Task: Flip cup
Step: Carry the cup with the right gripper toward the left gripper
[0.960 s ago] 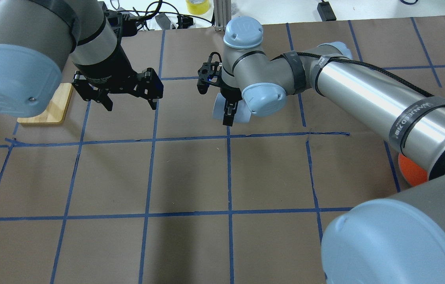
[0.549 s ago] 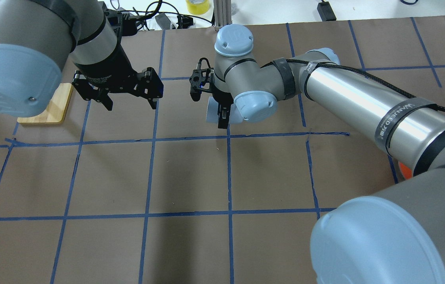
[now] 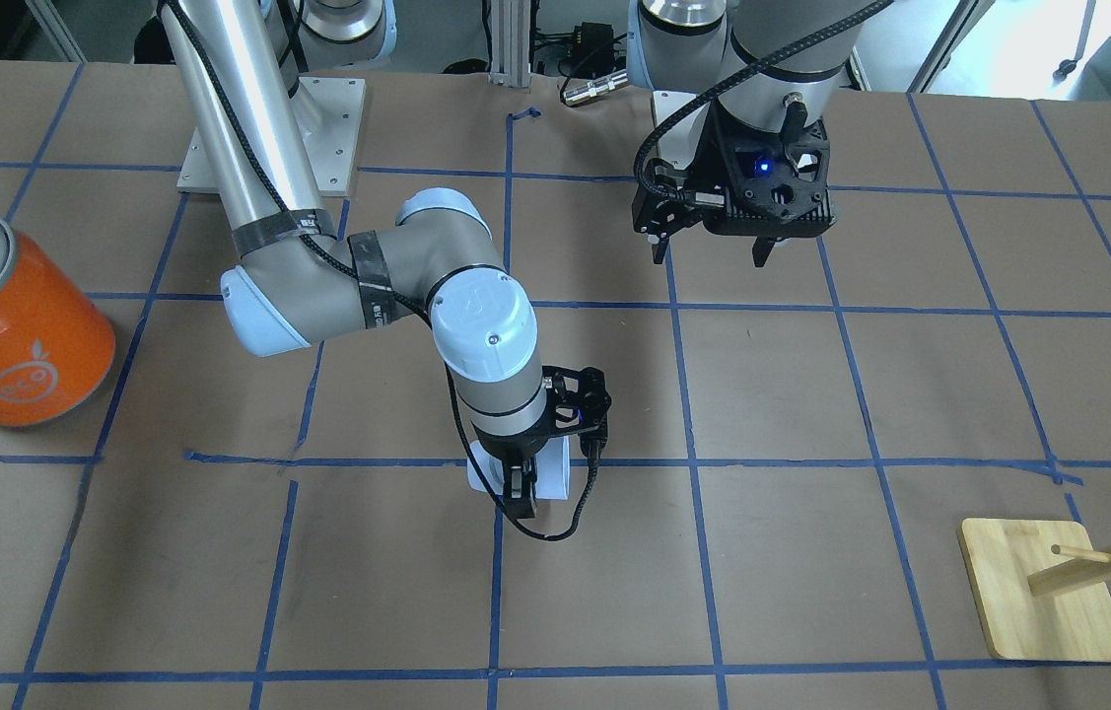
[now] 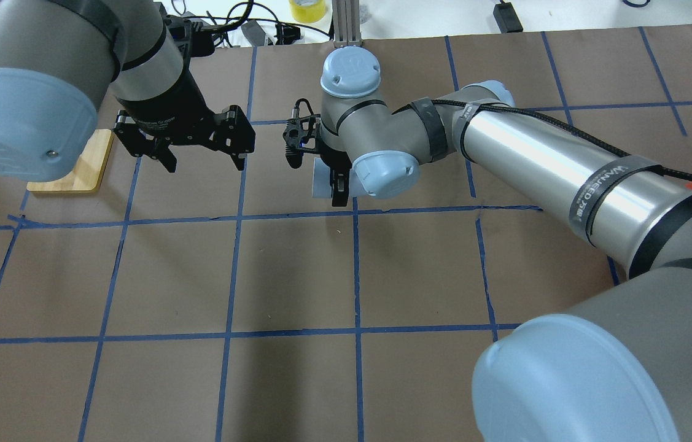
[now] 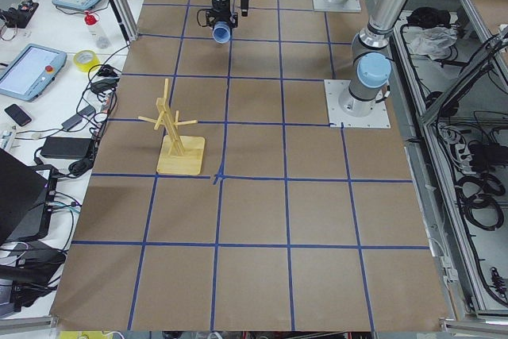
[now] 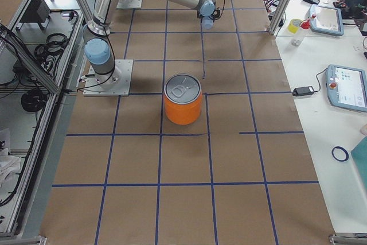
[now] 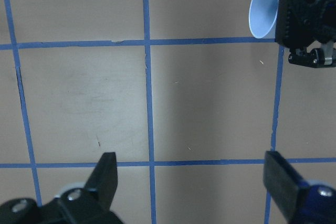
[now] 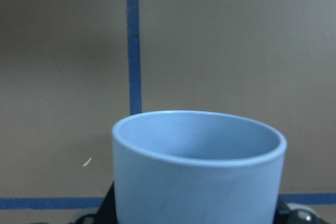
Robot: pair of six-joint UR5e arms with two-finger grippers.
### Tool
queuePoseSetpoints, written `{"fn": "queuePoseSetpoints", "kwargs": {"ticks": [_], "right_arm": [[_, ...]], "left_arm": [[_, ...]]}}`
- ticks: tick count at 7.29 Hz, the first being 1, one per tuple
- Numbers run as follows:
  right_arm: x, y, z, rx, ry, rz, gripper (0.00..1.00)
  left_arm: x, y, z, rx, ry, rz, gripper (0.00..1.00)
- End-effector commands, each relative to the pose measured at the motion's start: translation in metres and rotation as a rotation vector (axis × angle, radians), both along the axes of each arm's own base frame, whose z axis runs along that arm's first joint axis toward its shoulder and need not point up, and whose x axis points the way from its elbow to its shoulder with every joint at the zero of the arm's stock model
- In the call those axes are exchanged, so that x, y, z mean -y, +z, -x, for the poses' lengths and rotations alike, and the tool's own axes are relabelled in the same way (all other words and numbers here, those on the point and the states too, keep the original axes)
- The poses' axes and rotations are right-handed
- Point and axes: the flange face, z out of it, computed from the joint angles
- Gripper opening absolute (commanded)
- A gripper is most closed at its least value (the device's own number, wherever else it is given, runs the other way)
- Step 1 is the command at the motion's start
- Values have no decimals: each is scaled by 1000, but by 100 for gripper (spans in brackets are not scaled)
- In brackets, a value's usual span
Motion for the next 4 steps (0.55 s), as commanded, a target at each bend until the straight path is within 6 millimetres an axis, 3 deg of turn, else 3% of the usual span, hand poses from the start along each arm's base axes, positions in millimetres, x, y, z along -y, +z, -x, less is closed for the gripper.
{"fn": "queuePoseSetpoints", "kwargs": {"ticks": [1, 3, 4], "right_arm": [[-7, 2, -16, -3, 20, 8, 0], [-2, -21, -19, 5, 21, 8, 0], [-2, -21, -20, 13, 17, 6, 0]], "left_arm": [[0, -1, 0, 0, 2, -2, 98], [0, -2, 0, 0, 2, -3, 98], [0, -2, 0, -1, 2, -3, 98]]}}
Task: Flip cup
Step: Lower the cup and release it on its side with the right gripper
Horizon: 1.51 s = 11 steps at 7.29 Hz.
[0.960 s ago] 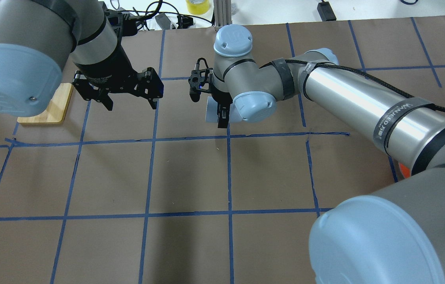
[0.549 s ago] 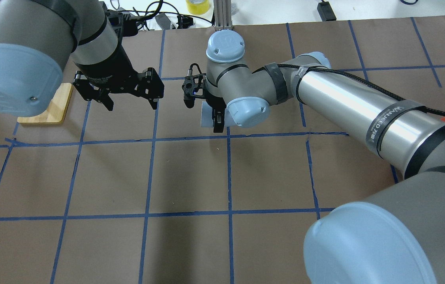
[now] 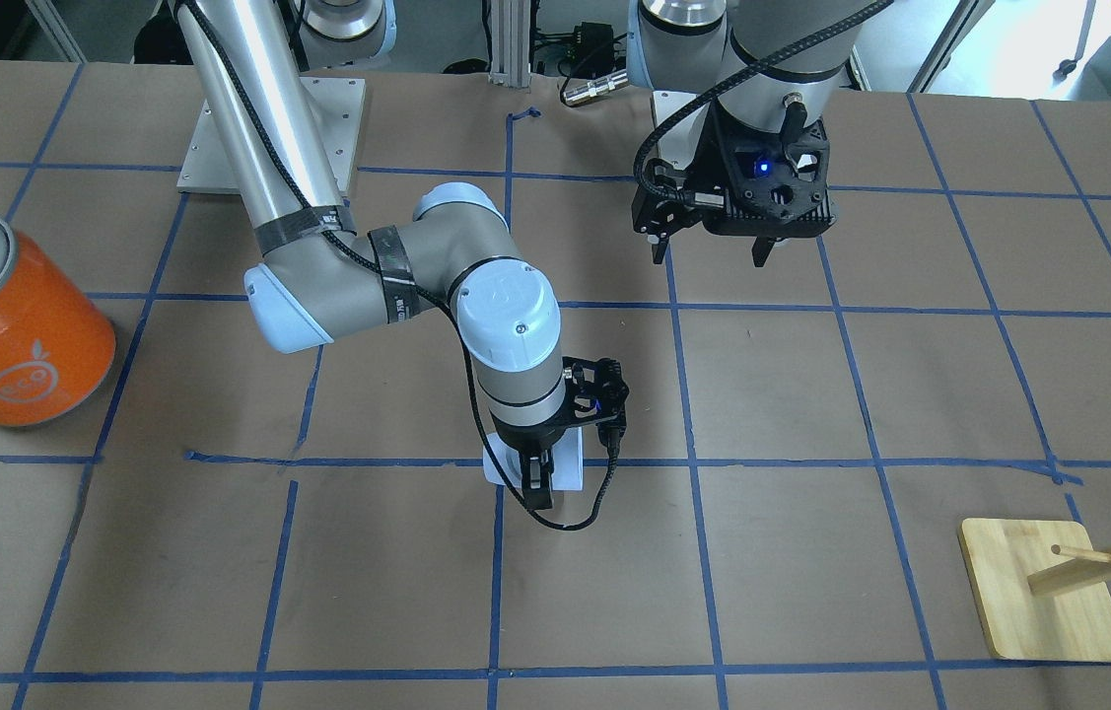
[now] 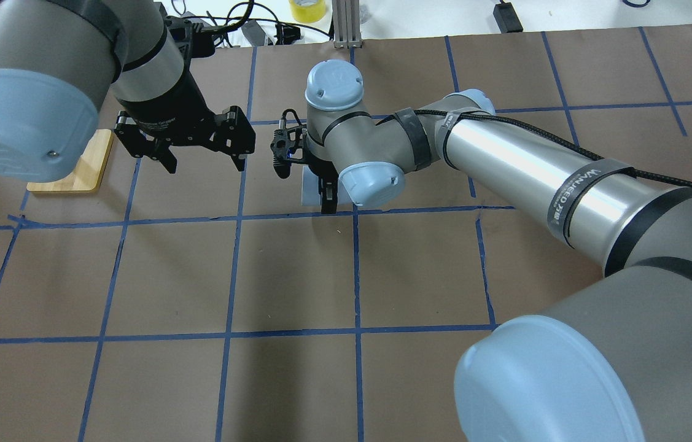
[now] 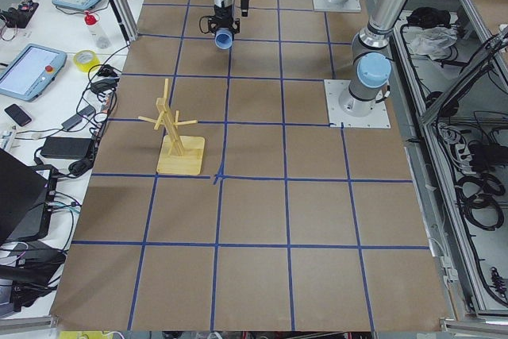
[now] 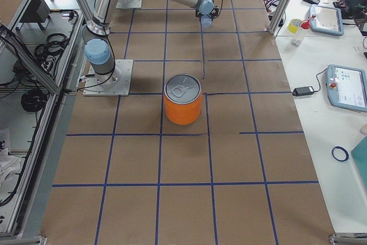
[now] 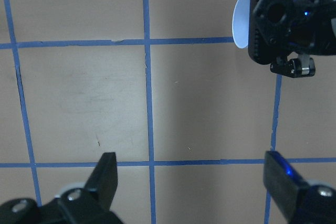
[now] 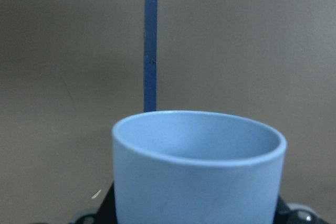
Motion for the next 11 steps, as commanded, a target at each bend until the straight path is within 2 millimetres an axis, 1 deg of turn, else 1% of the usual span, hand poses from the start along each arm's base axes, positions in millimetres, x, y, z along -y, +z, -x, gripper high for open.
{"fn": "queuePoseSetpoints", "kwargs": {"ticks": [1, 2, 3, 4, 5, 6, 7, 8, 9, 10, 11], "right_arm": [[1, -7, -3, 10, -15, 4, 0], [-1, -10, -6, 12, -22, -3, 0], [-2, -21, -9, 27, -19, -27, 6], [-3, -20, -12, 34, -41, -26, 18], [-4, -24, -14, 38, -84, -42, 35], [-5, -26, -17, 60, -103, -56, 54], [-5, -27, -16, 62, -106, -60, 69], [-5, -26, -17, 65, -104, -58, 96], [-4, -26, -16, 64, -103, -55, 100], [-2, -24, -14, 65, -101, -52, 100], [5, -16, -3, 68, -118, -43, 100]], "left_arm": [[0, 0, 0, -1, 0, -1, 98], [0, 0, 0, -1, 0, -1, 98], [0, 0, 0, -1, 0, -1, 98], [-1, -3, 0, 0, 0, -7, 98], [-1, -5, 1, 0, 0, -10, 98], [-2, -6, 1, 0, 0, -13, 98], [-1, -6, 1, 0, 0, -11, 98], [-1, -6, 1, 0, 0, -11, 98], [-2, -6, 1, 0, 0, -13, 98], [-1, -6, 1, 0, 0, -11, 98], [-1, -6, 1, 0, 0, -11, 98]]}}
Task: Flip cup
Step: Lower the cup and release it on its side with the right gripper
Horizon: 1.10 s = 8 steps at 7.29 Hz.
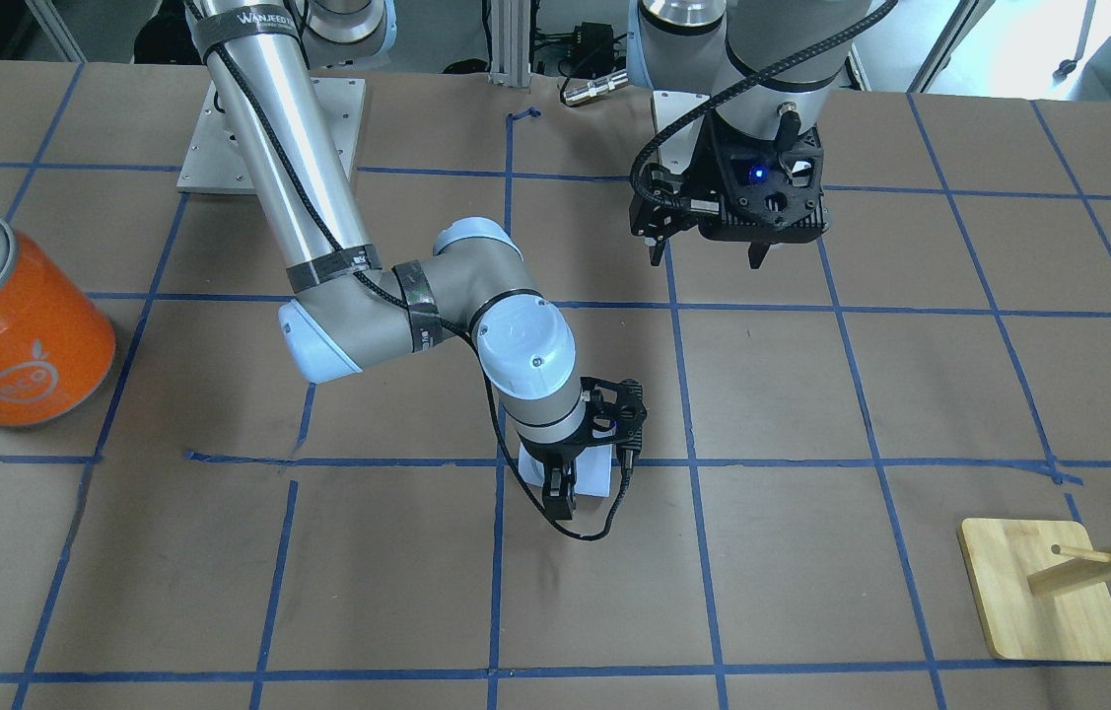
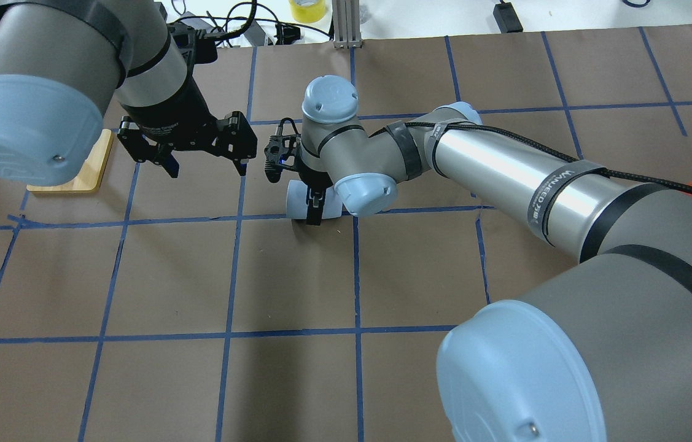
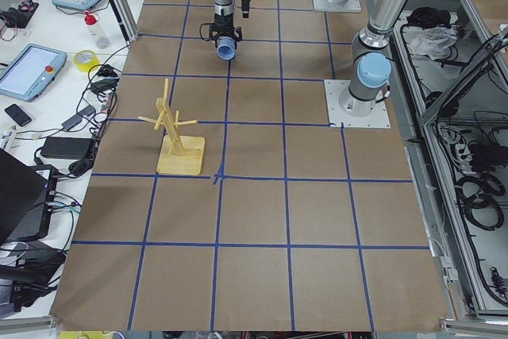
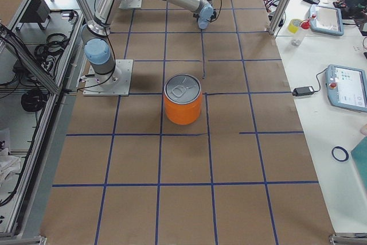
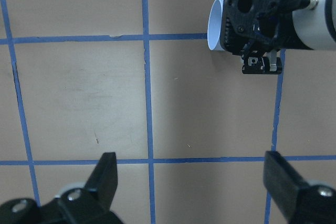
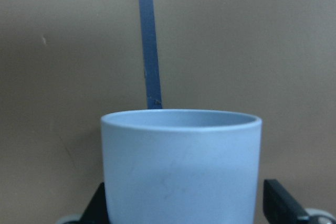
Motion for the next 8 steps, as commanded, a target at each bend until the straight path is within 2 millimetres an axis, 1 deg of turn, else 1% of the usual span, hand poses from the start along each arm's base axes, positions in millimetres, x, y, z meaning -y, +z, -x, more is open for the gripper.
{"fn": "queuePoseSetpoints", "kwargs": {"ticks": [1, 2, 3, 4, 5, 6, 7, 8], "right_arm": [[17, 16, 22, 8, -36, 19, 100], [26, 26, 38, 23, -69, 19, 99], [31, 52, 54, 48, -94, 34, 98], [27, 80, 68, 43, -111, 20, 98], [23, 93, 74, 33, -113, -3, 99], [22, 103, 76, 38, -121, 9, 95], [23, 135, 94, 48, -152, 43, 89], [24, 161, 133, 39, -214, 11, 83]], "left_arm": [[0, 0, 0, 0, -2, 0, 99], [0, -1, 0, 0, -3, -1, 99], [1, 0, 0, 0, -8, 0, 99], [1, 0, 0, 0, -8, 0, 99], [1, 0, 0, 0, -8, 0, 99], [1, -1, 0, 0, -11, -1, 99], [3, 0, -2, -2, -38, 4, 100], [13, 2, -3, -18, -81, 41, 100]]}}
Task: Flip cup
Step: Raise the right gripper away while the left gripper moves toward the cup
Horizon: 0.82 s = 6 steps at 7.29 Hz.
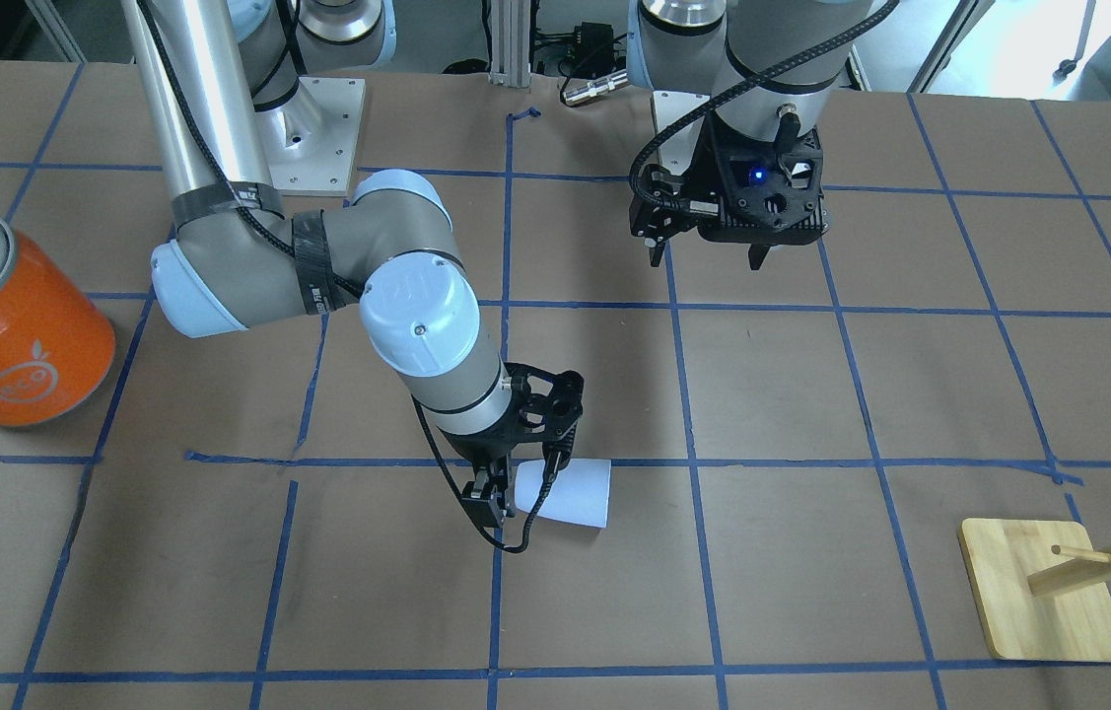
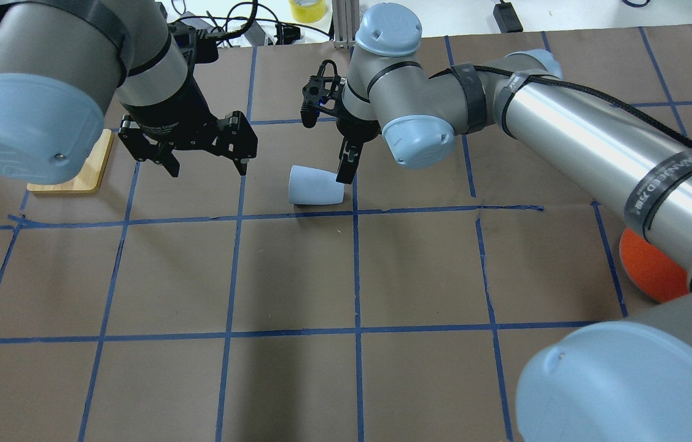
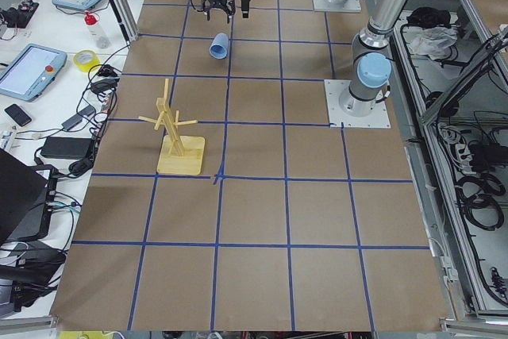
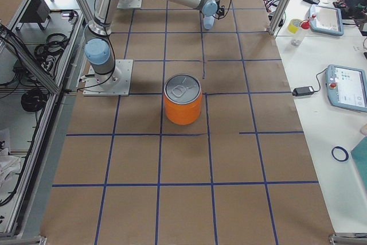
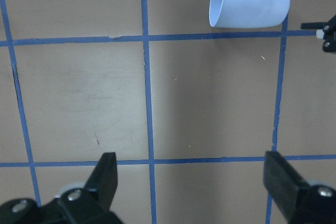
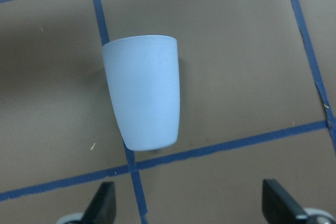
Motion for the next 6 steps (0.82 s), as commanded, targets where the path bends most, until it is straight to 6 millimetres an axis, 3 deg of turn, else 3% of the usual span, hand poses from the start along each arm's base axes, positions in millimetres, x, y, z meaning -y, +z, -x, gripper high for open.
{"fn": "queuePoseSetpoints", "kwargs": {"ticks": [1, 3, 4, 5, 6], "right_arm": [[-4, 69, 78, -11, -137, -20, 82], [-27, 120, 157, -31, -268, -110, 83], [-36, 136, 180, -26, -397, -138, 85], [-41, 147, 188, -19, -538, -150, 99], [-49, 156, 188, -11, -647, -157, 100]], "left_arm": [[15, -4, -2, -15, -56, 21, 100], [27, -17, -3, -18, -109, -3, 100], [41, -28, -9, -106, -160, -18, 100], [59, -31, -33, -214, -122, -2, 100], [66, -41, -43, -220, -150, -9, 100]]}}
